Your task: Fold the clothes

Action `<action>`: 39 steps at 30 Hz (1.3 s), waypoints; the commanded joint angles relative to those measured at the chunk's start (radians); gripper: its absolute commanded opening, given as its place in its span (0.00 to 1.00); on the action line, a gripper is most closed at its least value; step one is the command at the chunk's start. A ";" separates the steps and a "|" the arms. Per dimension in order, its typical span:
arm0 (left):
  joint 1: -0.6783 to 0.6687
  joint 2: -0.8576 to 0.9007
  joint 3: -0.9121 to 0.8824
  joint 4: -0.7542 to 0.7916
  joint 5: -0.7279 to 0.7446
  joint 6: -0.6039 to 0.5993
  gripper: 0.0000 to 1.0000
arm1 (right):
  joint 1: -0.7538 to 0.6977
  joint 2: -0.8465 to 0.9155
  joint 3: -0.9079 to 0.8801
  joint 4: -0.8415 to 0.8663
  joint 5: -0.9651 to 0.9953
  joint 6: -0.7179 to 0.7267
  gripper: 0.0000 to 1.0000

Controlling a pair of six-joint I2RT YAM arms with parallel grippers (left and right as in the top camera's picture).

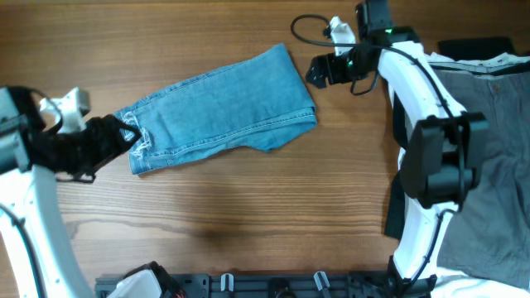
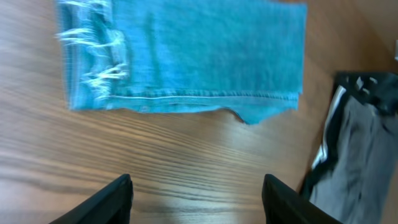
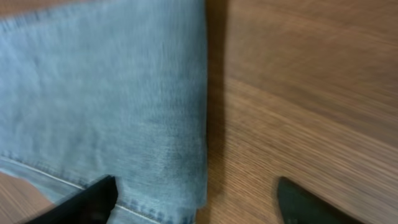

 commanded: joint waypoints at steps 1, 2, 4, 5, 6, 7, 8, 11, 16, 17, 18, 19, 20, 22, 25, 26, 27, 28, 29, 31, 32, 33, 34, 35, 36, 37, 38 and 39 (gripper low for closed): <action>-0.101 0.108 -0.007 0.038 0.020 0.045 0.68 | 0.011 0.077 -0.010 -0.001 -0.056 -0.063 0.99; -0.127 0.137 -0.007 0.052 0.020 0.045 0.68 | 0.011 0.092 -0.010 0.001 -0.076 -0.072 1.00; -0.203 0.217 -0.007 0.113 0.013 0.044 0.68 | 0.011 0.133 -0.010 0.003 -0.169 -0.110 0.99; -0.220 0.238 -0.007 0.132 0.013 0.045 0.68 | 0.011 0.142 -0.010 0.002 -0.196 -0.110 0.99; -0.245 0.270 -0.007 0.166 0.012 0.045 0.68 | 0.014 0.155 -0.010 0.001 -0.254 -0.114 1.00; -0.260 0.293 -0.007 0.193 0.012 0.045 0.68 | 0.019 0.165 -0.010 0.001 -0.288 -0.113 0.99; -0.271 0.314 -0.007 0.214 0.007 0.045 0.68 | 0.028 0.169 -0.010 -0.002 -0.310 -0.113 0.98; -0.286 0.373 -0.007 0.254 0.005 0.044 0.67 | 0.066 0.181 -0.010 0.010 -0.306 -0.112 0.92; -0.321 0.494 -0.007 0.352 0.007 0.043 0.44 | 0.116 0.216 -0.010 0.073 -0.120 0.078 0.15; -0.333 0.522 -0.007 0.388 0.020 0.040 0.37 | 0.114 0.215 -0.010 0.077 -0.109 0.094 0.04; -0.349 0.554 -0.007 0.422 0.047 0.040 0.31 | 0.109 0.214 -0.009 0.077 -0.104 0.101 0.04; -0.364 0.581 -0.007 0.454 0.072 0.034 0.27 | 0.100 0.212 -0.008 0.066 -0.104 0.101 0.04; -0.387 0.620 -0.007 0.505 0.097 0.006 0.25 | 0.093 0.210 -0.008 0.054 -0.104 0.114 0.04; -0.435 0.702 -0.007 0.612 0.096 -0.050 0.18 | 0.077 0.206 -0.008 0.014 -0.112 0.125 0.04; -0.485 0.795 -0.007 0.733 0.096 -0.151 0.15 | 0.066 0.199 -0.008 -0.051 -0.115 0.111 0.04; -0.508 0.833 -0.007 0.758 0.089 -0.171 0.14 | 0.066 0.190 -0.008 -0.069 -0.115 0.097 0.05; -0.525 0.871 -0.007 0.758 0.067 -0.183 0.09 | 0.065 0.169 -0.007 -0.083 -0.097 0.098 0.04; -0.536 0.901 -0.007 0.750 0.041 -0.216 0.09 | 0.061 0.149 -0.001 -0.091 -0.065 0.106 0.04; -0.542 0.922 -0.007 0.745 0.030 -0.239 0.08 | 0.055 0.129 0.010 -0.098 -0.027 0.132 0.04; -0.549 0.957 -0.007 0.762 0.029 -0.285 0.15 | 0.025 0.059 0.041 -0.108 0.054 0.179 0.04; -0.549 0.960 -0.007 0.777 0.037 -0.300 0.23 | 0.007 0.027 0.048 -0.110 0.055 0.178 0.04; -0.549 0.961 -0.007 0.795 0.050 -0.304 0.40 | -0.010 -0.006 0.051 -0.109 0.054 0.178 0.04; -0.546 0.951 0.000 0.821 0.111 -0.304 0.49 | -0.040 -0.061 0.052 -0.104 0.054 0.174 0.04; -0.541 0.946 0.010 0.830 0.163 -0.304 0.53 | -0.060 -0.093 0.052 -0.098 0.055 0.171 0.04; -0.533 0.928 0.036 0.830 0.251 -0.304 0.57 | -0.081 -0.132 0.052 -0.085 0.063 0.162 0.04; -0.522 0.908 0.057 0.826 0.321 -0.304 0.58 | -0.095 -0.163 0.052 -0.073 0.082 0.155 0.04; -0.512 0.887 0.076 0.826 0.376 -0.304 0.59 | -0.103 -0.186 0.052 -0.064 0.097 0.147 0.04; -0.502 0.864 0.092 0.818 0.406 -0.304 0.60 | -0.109 -0.216 0.052 -0.052 0.109 0.133 0.04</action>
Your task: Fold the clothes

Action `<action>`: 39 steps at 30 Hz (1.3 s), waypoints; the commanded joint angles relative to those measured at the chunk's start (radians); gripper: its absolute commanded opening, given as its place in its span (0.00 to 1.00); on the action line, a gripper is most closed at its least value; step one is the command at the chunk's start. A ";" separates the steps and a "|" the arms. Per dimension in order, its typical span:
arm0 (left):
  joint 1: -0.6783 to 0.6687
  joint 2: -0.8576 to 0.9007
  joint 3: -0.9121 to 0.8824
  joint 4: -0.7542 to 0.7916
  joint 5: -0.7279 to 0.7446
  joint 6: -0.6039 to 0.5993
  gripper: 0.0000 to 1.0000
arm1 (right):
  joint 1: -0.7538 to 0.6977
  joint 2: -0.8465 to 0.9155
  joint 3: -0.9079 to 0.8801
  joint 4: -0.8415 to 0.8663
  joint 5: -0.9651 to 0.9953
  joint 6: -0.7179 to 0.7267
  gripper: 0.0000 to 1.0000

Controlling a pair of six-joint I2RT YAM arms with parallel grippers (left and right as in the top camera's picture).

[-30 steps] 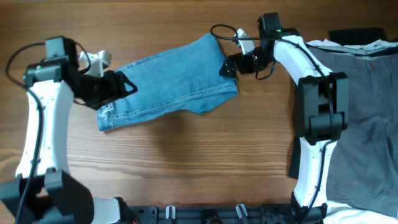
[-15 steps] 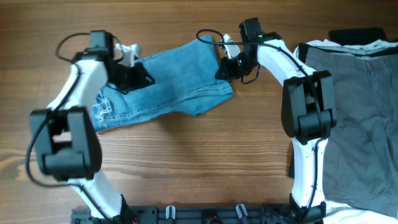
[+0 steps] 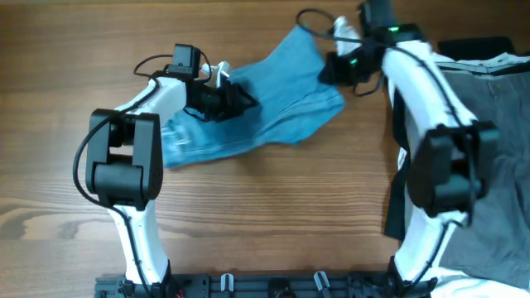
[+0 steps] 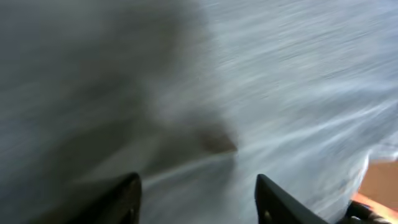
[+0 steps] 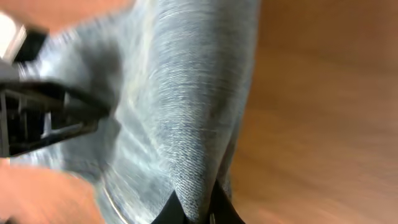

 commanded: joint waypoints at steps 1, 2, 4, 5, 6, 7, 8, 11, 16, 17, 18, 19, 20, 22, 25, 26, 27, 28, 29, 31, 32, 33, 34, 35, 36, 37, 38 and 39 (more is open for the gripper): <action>0.067 -0.041 0.046 -0.029 0.086 -0.013 0.61 | -0.085 -0.144 0.048 0.039 0.126 -0.039 0.04; 0.080 -0.075 0.052 -0.036 0.086 -0.013 0.61 | -0.082 -0.168 0.048 0.043 0.125 -0.056 0.04; 0.106 -0.145 0.052 -0.053 0.084 -0.009 0.62 | -0.058 -0.196 0.048 0.049 0.111 -0.056 0.04; 0.119 -0.176 0.052 -0.068 0.080 -0.008 0.62 | -0.031 -0.199 0.048 0.051 0.084 -0.056 0.04; 0.132 -0.201 0.052 -0.088 0.065 -0.005 0.63 | -0.002 -0.199 0.047 0.053 0.063 -0.057 0.04; 0.139 -0.212 0.052 -0.101 0.056 -0.005 0.63 | 0.024 -0.197 0.046 0.058 0.060 -0.056 0.04; 0.145 -0.219 0.052 -0.118 0.043 -0.004 0.64 | 0.046 -0.196 0.045 0.063 0.061 -0.057 0.04; 0.150 -0.223 0.052 -0.215 -0.004 0.073 0.64 | 0.167 -0.161 0.045 0.092 0.114 -0.055 0.04; 0.150 -0.223 0.052 -0.378 -0.181 0.132 0.63 | 0.282 -0.033 0.045 0.045 0.196 -0.055 0.04; 0.151 -0.223 0.052 -0.397 -0.201 0.137 0.63 | 0.291 -0.015 0.045 0.030 0.196 -0.056 0.04; 0.153 -0.223 0.052 -0.409 -0.201 0.150 0.63 | 0.304 0.004 0.045 0.004 0.196 -0.056 0.04; 0.156 -0.223 0.052 -0.414 -0.201 0.153 0.63 | 0.315 0.017 0.045 -0.020 0.191 -0.056 0.05; 0.163 -0.223 0.052 -0.415 -0.201 0.153 0.63 | 0.330 0.022 0.044 -0.040 0.164 -0.068 0.06; 0.182 -0.223 0.052 -0.415 -0.201 0.152 0.62 | 0.354 0.022 0.044 -0.040 0.117 -0.106 0.07; 0.190 -0.223 0.052 -0.414 -0.203 0.153 0.63 | 0.362 0.021 0.044 0.031 0.108 -0.016 0.04; 0.190 -0.223 0.052 -0.413 -0.217 0.153 0.64 | 0.362 0.021 0.044 0.061 0.075 0.005 0.04; 0.188 -0.223 0.052 -0.414 -0.246 0.153 0.65 | 0.363 0.021 0.044 0.087 0.031 0.005 0.04; 0.188 -0.223 0.052 -0.414 -0.279 0.153 0.66 | 0.363 0.021 0.044 0.109 -0.007 0.013 0.05; 0.188 -0.223 0.052 -0.414 -0.301 0.153 0.66 | 0.368 0.021 0.044 0.128 -0.028 0.037 0.04; 0.188 -0.223 0.052 -0.415 -0.310 0.153 0.69 | 0.391 0.021 0.044 0.141 -0.034 0.022 0.06; 0.188 -0.222 0.052 -0.414 -0.310 0.153 0.68 | 0.398 0.021 0.044 0.141 -0.033 0.021 0.07; 0.187 -0.217 0.052 -0.412 -0.310 0.153 0.66 | 0.416 0.021 0.043 0.141 -0.033 0.018 0.08; 0.185 -0.209 0.052 -0.410 -0.310 0.153 0.59 | 0.436 0.021 0.042 0.142 -0.033 -0.004 0.08; 0.185 -0.198 0.052 -0.409 -0.311 0.153 0.51 | 0.458 0.021 0.042 0.143 0.017 -0.003 0.07; 0.185 -0.183 0.051 -0.410 -0.328 0.153 0.33 | 0.468 0.021 0.042 0.149 0.069 0.002 0.04; 0.185 -0.177 0.051 -0.412 -0.354 0.153 0.20 | 0.474 0.021 0.042 0.157 0.094 0.002 0.04; 0.185 -0.167 0.047 -0.412 -0.391 0.153 0.13 | 0.477 0.021 0.042 0.166 0.105 0.002 0.04; 0.185 -0.154 0.032 -0.406 -0.444 0.152 0.07 | 0.476 0.021 0.042 0.171 0.105 0.002 0.04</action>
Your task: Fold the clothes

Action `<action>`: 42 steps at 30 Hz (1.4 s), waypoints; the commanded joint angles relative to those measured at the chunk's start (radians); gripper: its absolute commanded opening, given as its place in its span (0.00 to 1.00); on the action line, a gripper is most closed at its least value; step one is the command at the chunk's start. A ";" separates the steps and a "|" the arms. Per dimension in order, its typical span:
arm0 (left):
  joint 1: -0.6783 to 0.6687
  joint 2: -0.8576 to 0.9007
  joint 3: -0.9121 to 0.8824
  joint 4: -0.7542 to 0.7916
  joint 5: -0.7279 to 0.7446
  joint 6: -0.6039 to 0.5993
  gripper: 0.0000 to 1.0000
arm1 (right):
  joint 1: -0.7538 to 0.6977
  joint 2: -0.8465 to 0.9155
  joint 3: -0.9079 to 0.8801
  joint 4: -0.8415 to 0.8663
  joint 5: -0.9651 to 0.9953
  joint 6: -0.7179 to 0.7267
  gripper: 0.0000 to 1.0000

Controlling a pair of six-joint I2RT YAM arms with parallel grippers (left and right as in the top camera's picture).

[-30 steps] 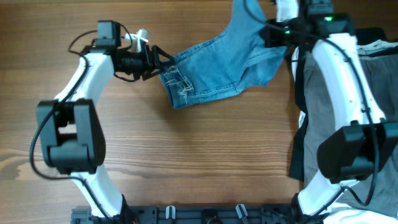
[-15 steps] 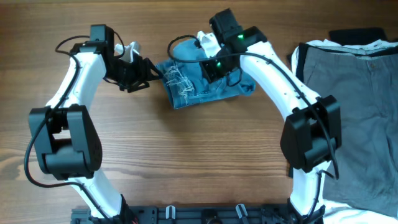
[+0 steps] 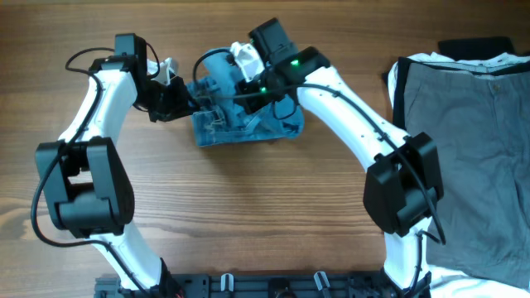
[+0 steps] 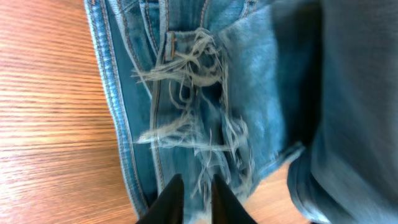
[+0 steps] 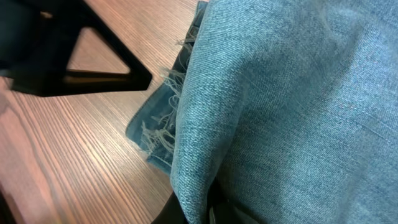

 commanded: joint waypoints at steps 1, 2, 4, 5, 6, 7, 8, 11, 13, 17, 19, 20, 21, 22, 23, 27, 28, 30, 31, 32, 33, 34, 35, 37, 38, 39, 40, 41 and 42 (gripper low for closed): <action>-0.004 0.059 -0.030 0.013 -0.140 0.009 0.04 | 0.008 0.004 0.011 0.021 0.035 -0.001 0.04; -0.004 0.074 -0.045 0.022 -0.150 0.007 0.04 | 0.008 0.004 0.011 0.024 0.058 0.031 0.04; -0.004 0.103 -0.072 0.055 -0.149 -0.001 0.04 | 0.007 0.004 0.011 0.032 0.054 0.034 0.04; -0.004 0.116 -0.088 0.077 -0.148 -0.001 0.04 | 0.007 0.004 0.011 0.034 0.045 0.034 0.04; -0.005 0.130 -0.103 0.095 -0.146 -0.008 0.04 | 0.010 0.004 0.011 0.035 0.030 0.034 0.04; -0.006 0.143 -0.114 0.109 -0.145 -0.026 0.04 | 0.012 0.004 0.011 0.034 0.013 0.035 0.04; -0.007 0.158 -0.127 0.126 -0.138 -0.046 0.04 | 0.012 0.004 0.011 0.034 -0.002 0.035 0.04; -0.023 0.188 -0.169 0.193 -0.065 -0.047 0.04 | 0.023 0.013 0.008 0.046 -0.022 0.035 0.05; -0.039 0.192 -0.188 0.210 -0.066 -0.051 0.04 | 0.040 0.030 0.000 0.082 -0.023 0.046 0.05; -0.061 0.196 -0.190 0.208 -0.067 -0.054 0.04 | 0.110 0.069 -0.006 0.151 -0.080 0.055 0.14; -0.061 0.196 -0.190 0.199 -0.067 -0.054 0.04 | 0.141 0.069 -0.006 0.162 -0.134 -0.003 0.39; -0.060 0.196 -0.190 0.198 -0.067 -0.054 0.04 | 0.147 0.067 -0.005 0.155 -0.127 -0.010 0.39; -0.060 0.196 -0.190 0.198 -0.067 -0.054 0.04 | 0.146 0.063 -0.004 0.148 -0.113 -0.008 0.41; -0.060 0.196 -0.190 0.196 -0.067 -0.054 0.04 | 0.140 0.052 -0.004 0.138 -0.082 -0.008 0.48; -0.060 0.196 -0.190 0.194 -0.067 -0.054 0.04 | 0.129 0.035 -0.004 0.126 -0.044 -0.008 0.49; -0.058 0.182 -0.177 0.140 -0.072 -0.013 0.06 | 0.014 -0.065 -0.004 0.053 -0.006 0.000 0.42; -0.049 0.167 -0.150 0.085 -0.086 0.011 0.08 | -0.017 -0.076 -0.004 0.032 -0.006 0.009 0.31; -0.009 0.118 -0.040 -0.071 -0.109 0.037 0.11 | -0.093 -0.068 -0.006 -0.030 -0.006 0.043 0.04; 0.010 0.091 0.019 -0.134 -0.108 0.037 0.12 | -0.111 -0.058 -0.011 -0.061 -0.007 0.043 0.04; 0.026 0.064 0.074 -0.177 -0.108 0.037 0.12 | -0.119 -0.046 -0.037 -0.098 -0.022 0.042 0.04; 0.037 0.027 0.136 -0.217 -0.100 0.037 0.12 | -0.114 -0.027 -0.075 -0.116 -0.022 0.042 0.04; 0.038 -0.015 0.174 -0.222 -0.077 0.036 0.12 | -0.106 -0.009 -0.116 -0.109 -0.021 0.042 0.04; 0.029 -0.048 0.180 -0.206 -0.047 0.036 0.11 | -0.097 0.018 -0.175 -0.073 -0.022 0.045 0.04; -0.019 -0.082 0.180 -0.177 -0.014 0.036 0.10 | -0.082 0.085 -0.289 0.044 -0.069 0.051 0.04; -0.045 -0.080 0.180 -0.171 -0.014 0.036 0.10 | -0.080 0.105 -0.310 0.070 -0.084 0.068 0.04; -0.061 -0.075 0.178 -0.164 -0.014 0.036 0.10 | -0.080 0.123 -0.321 0.085 -0.090 0.082 0.04; -0.085 -0.069 0.171 -0.150 -0.014 0.036 0.09 | -0.080 0.144 -0.327 0.093 -0.089 0.101 0.04; -0.123 -0.059 0.159 -0.133 -0.015 0.036 0.09 | -0.080 0.162 -0.327 0.099 -0.089 0.102 0.04; -0.163 -0.045 0.142 -0.113 -0.024 0.036 0.09 | -0.080 0.164 -0.327 0.102 -0.089 0.102 0.04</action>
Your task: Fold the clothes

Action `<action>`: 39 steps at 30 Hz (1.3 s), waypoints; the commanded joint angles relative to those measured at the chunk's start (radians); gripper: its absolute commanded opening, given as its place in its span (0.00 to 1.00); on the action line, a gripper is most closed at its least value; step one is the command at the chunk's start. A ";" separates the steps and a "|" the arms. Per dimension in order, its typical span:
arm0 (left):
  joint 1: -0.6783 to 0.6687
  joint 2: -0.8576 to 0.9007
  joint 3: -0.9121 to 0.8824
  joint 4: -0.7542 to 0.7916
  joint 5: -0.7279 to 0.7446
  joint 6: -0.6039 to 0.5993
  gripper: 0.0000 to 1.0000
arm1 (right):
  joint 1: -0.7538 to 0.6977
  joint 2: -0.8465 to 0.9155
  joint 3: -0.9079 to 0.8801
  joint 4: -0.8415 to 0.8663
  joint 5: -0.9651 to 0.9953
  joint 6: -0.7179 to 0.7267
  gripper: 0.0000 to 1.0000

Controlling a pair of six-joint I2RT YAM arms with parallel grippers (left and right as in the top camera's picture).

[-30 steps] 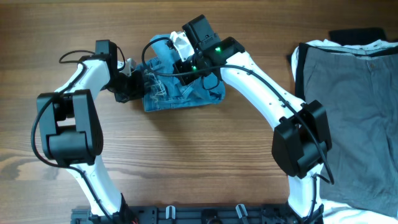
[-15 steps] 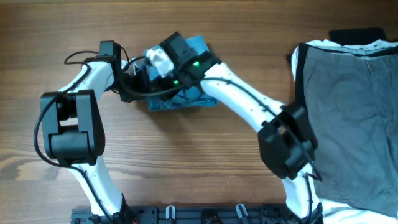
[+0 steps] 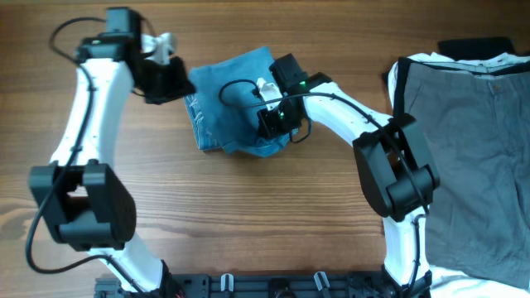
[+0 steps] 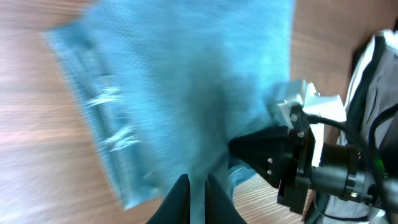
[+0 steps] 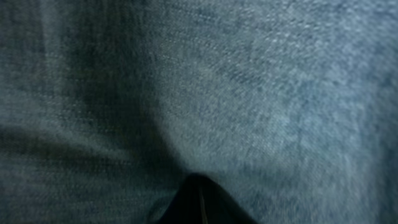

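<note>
The blue jeans (image 3: 232, 103) lie folded into a compact block at the table's upper middle. My left gripper (image 3: 176, 79) is at their upper left corner. In the left wrist view its fingers (image 4: 198, 196) are shut, with blue denim (image 4: 186, 93) in the thin gap. My right gripper (image 3: 269, 124) rests on the block's lower right part. Denim (image 5: 249, 93) fills the right wrist view, and that gripper (image 5: 199, 202) is shut into the cloth. The frayed hem shows along the block's left side.
Grey shorts (image 3: 472, 149) lie spread at the right edge of the wooden table (image 3: 248, 207), with a black garment (image 3: 476, 45) behind them. A dark rail (image 3: 273, 285) runs along the front edge.
My right gripper was over the upper left of the bunched jeans and is now on their lower right. My left gripper has moved up to the top left corner. The jeans lie flatter.
The jeans first lay long and slanted, with an open gripper at each end. Then the right gripper was shut on the right end and the left was over the middle. Later that end lay over the left half. Now the jeans form a short folded block.
</note>
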 commanded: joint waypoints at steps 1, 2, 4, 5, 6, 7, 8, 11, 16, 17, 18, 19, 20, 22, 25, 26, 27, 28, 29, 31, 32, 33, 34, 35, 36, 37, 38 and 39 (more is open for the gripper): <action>-0.117 0.057 -0.053 0.043 -0.006 0.021 0.09 | 0.013 0.077 -0.040 0.003 0.010 0.029 0.04; -0.141 0.071 -0.069 0.047 -0.039 0.013 0.09 | 0.013 0.077 -0.039 0.007 0.010 0.029 0.04; -0.186 0.114 -0.130 0.058 -0.106 -0.055 0.06 | 0.006 0.077 -0.039 0.010 0.010 0.039 0.05; -0.195 0.133 -0.176 0.088 -0.106 -0.084 0.06 | 0.004 0.076 -0.039 0.009 0.010 0.050 0.04; -0.197 0.148 -0.219 0.121 -0.111 -0.114 0.05 | 0.002 0.075 -0.039 0.005 0.010 0.050 0.04; -0.196 0.158 -0.245 0.145 -0.116 -0.137 0.05 | 0.001 0.074 -0.039 0.002 0.010 0.050 0.04; -0.189 0.176 -0.306 0.207 -0.142 -0.198 0.05 | -0.005 0.068 -0.038 -0.013 0.010 0.049 0.04; -0.171 0.205 -0.440 0.348 -0.240 -0.275 0.09 | -0.027 0.035 -0.031 -0.045 0.009 0.042 0.04; -0.127 0.211 -0.497 0.359 -0.327 -0.241 0.15 | -0.061 -0.089 -0.029 -0.042 -0.059 -0.036 0.05; -0.121 0.198 -0.487 0.337 -0.327 -0.231 0.15 | -0.064 -0.116 -0.029 -0.032 -0.058 -0.040 0.05; -0.113 0.176 -0.472 0.301 -0.327 -0.213 0.18 | -0.068 -0.138 -0.029 -0.018 -0.058 -0.038 0.05; -0.106 0.156 -0.455 0.266 -0.339 -0.214 0.19 | -0.071 -0.163 -0.029 -0.005 -0.058 -0.036 0.05; -0.096 0.133 -0.433 0.224 -0.344 -0.213 0.19 | -0.072 -0.177 -0.029 0.002 -0.058 -0.029 0.05; -0.069 0.066 -0.374 0.147 -0.337 -0.213 0.20 | -0.072 -0.192 -0.029 0.007 -0.058 -0.027 0.05; -0.048 -0.066 -0.303 0.152 -0.318 -0.213 0.27 | -0.070 -0.170 -0.036 0.003 -0.064 -0.003 0.04; -0.048 -0.092 -0.302 0.175 -0.315 -0.213 0.31 | -0.067 -0.167 -0.047 0.007 -0.090 -0.020 0.04; -0.050 -0.121 -0.302 0.203 -0.315 -0.213 0.36 | -0.051 -0.167 -0.069 0.008 -0.191 -0.146 0.04; -0.050 -0.124 -0.302 0.207 -0.315 -0.214 0.37 | -0.035 -0.167 -0.087 0.012 -0.231 -0.220 0.04; -0.049 -0.123 -0.303 0.197 -0.315 -0.214 0.38 | -0.012 -0.166 -0.109 0.033 -0.229 -0.258 0.04; -0.050 -0.106 -0.303 0.150 -0.314 -0.214 0.38 | 0.034 -0.151 -0.148 0.080 -0.201 -0.274 0.04; -0.050 -0.101 -0.304 0.120 -0.315 -0.214 0.37 | 0.055 -0.136 -0.161 0.103 -0.177 -0.264 0.04; -0.050 -0.092 -0.306 0.076 -0.315 -0.214 0.37 | 0.073 -0.120 -0.171 0.124 -0.144 -0.246 0.05; -0.049 -0.085 -0.311 0.036 -0.315 -0.215 0.35 | 0.089 -0.100 -0.181 0.146 -0.093 -0.198 0.05; -0.049 -0.082 -0.327 0.001 -0.315 -0.217 0.34 | 0.095 -0.076 -0.188 0.161 -0.040 -0.145 0.05; -0.050 -0.080 -0.351 -0.011 -0.315 -0.217 0.33 | 0.095 -0.041 -0.191 0.164 0.009 -0.087 0.05; -0.049 -0.080 -0.386 -0.002 -0.315 -0.217 0.33 | 0.093 -0.018 -0.191 0.163 0.035 -0.041 0.04; -0.048 -0.080 -0.418 0.022 -0.315 -0.218 0.32 | 0.088 -0.001 -0.191 0.159 0.053 -0.013 0.05; -0.045 -0.077 -0.488 0.099 -0.317 -0.243 0.29 | 0.079 0.009 -0.191 0.146 0.076 0.011 0.04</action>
